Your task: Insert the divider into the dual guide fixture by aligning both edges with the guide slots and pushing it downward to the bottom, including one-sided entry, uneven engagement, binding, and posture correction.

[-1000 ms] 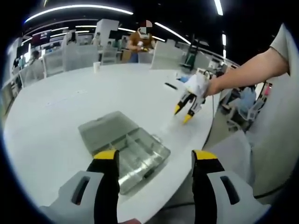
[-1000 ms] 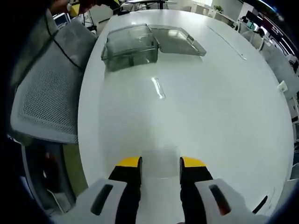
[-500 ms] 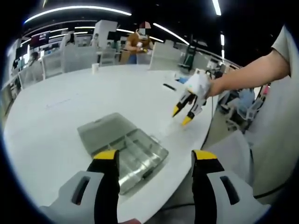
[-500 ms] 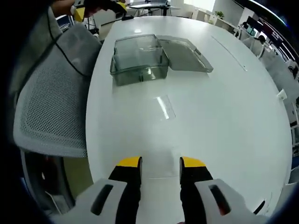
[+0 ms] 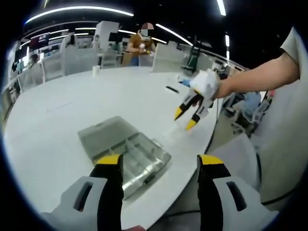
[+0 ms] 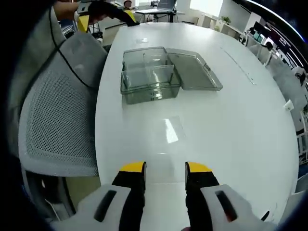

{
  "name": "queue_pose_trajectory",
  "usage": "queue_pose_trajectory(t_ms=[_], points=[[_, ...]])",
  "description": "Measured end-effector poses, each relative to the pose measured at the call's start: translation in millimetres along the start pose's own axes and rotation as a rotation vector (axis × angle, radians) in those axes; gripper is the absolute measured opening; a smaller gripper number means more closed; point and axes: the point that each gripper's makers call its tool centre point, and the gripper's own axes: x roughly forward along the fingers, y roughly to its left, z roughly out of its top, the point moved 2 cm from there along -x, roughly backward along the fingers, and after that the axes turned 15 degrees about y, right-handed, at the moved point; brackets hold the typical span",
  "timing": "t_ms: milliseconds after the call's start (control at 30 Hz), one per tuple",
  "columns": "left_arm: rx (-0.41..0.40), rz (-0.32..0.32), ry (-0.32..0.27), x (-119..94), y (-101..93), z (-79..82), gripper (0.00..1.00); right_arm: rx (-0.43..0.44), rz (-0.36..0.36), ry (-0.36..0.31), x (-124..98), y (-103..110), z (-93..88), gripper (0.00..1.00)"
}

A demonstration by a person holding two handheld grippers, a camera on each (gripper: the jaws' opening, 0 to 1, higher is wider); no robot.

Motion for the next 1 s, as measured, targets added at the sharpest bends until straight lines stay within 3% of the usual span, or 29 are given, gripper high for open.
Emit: queue_pose_trajectory(t_ms=[1000], points=[[-0.009,-0.013,-0.012,0.3,-4.6,-1.3,0.60,-0.071,-0.081,-0.084,-31.4,21.3,63.4,0.28]])
